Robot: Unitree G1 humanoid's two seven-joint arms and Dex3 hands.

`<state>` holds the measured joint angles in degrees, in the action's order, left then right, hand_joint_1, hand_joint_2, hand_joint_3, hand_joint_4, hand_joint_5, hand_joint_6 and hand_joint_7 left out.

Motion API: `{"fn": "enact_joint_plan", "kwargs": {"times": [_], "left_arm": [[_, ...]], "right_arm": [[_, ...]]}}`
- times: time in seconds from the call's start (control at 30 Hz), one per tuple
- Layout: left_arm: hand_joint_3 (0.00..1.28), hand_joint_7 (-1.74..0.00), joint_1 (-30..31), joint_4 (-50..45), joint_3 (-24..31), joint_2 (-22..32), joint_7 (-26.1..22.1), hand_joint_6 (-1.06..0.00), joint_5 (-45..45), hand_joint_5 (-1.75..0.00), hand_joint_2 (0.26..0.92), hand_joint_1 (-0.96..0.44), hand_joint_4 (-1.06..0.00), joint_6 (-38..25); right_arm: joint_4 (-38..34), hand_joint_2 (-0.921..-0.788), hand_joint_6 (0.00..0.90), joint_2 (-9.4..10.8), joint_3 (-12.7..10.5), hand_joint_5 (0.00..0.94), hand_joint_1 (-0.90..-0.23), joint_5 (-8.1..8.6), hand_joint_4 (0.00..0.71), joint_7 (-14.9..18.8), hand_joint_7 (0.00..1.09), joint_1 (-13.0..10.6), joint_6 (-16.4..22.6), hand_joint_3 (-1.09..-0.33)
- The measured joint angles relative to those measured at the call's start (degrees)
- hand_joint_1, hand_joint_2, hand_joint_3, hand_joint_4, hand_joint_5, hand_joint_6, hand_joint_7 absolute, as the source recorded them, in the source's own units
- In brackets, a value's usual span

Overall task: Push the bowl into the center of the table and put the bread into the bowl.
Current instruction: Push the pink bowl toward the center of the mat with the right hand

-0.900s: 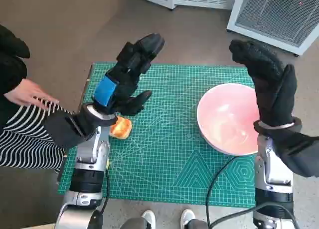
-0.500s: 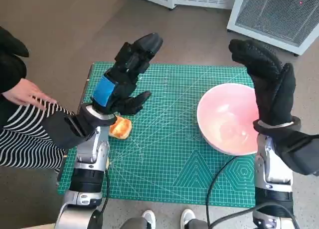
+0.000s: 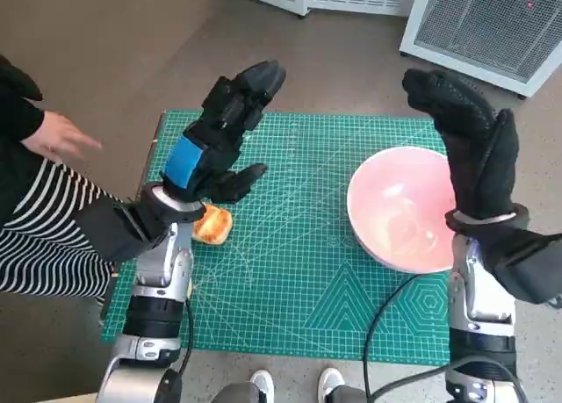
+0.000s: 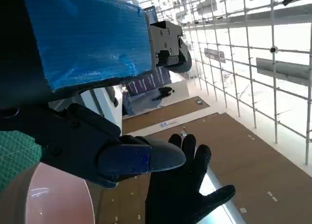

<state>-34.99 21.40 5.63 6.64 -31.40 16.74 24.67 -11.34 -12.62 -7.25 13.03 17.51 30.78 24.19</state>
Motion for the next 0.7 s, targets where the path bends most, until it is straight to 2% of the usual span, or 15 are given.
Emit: {"fn": "enact_joint_plan", "kwargs": {"times": [0.17, 0.3, 0.47, 0.53, 0.7], "left_arm": [[0.35, -0.52, 0.00, 0.01, -0.01, -0.14, -0.04, 0.00, 0.06, -0.22, 0.908, -0.68, 0.00, 0.00], [0.34, -0.53, 0.00, 0.02, 0.13, -0.07, -0.07, 0.00, 0.34, -0.23, 0.913, -0.68, 0.00, 0.00], [0.33, -0.54, 0.00, 0.10, 0.33, -0.03, -0.11, 0.00, 0.77, -0.22, 0.919, -0.68, 0.00, 0.01], [0.32, -0.53, 0.00, 0.19, 0.41, 0.00, -0.13, 0.00, 0.96, -0.21, 0.920, -0.68, 0.00, 0.02], [0.32, -0.51, -0.02, 0.51, 0.59, 0.12, -0.20, 0.00, 1.10, -0.20, 0.921, -0.68, 0.00, 0.11]], "right_arm": [[-0.30, -0.921, 0.038, -1.44, -1.21, 0.004, -0.691, 0.68, 0.161, 1.28, 0.48, -0.04, 0.07, -0.615], [-1.64, -0.921, 0.039, -3.82, -3.70, 0.001, -0.697, 2.19, 0.157, 2.86, 0.48, -0.15, 0.71, -0.617], [-6.14, -0.921, 0.017, -6.84, -8.21, 0.000, -0.687, 3.76, 0.123, 3.91, 0.47, -0.31, 2.97, -0.635], [-8.20, -0.921, 0.009, -7.87, -9.98, 0.000, -0.679, 3.78, 0.111, 3.69, 0.46, -0.40, 3.79, -0.651], [-14.17, -0.921, 0.001, -9.52, -13.32, 0.000, -0.670, 2.90, 0.090, 0.68, 0.43, -0.29, 6.73, -0.682]]}}
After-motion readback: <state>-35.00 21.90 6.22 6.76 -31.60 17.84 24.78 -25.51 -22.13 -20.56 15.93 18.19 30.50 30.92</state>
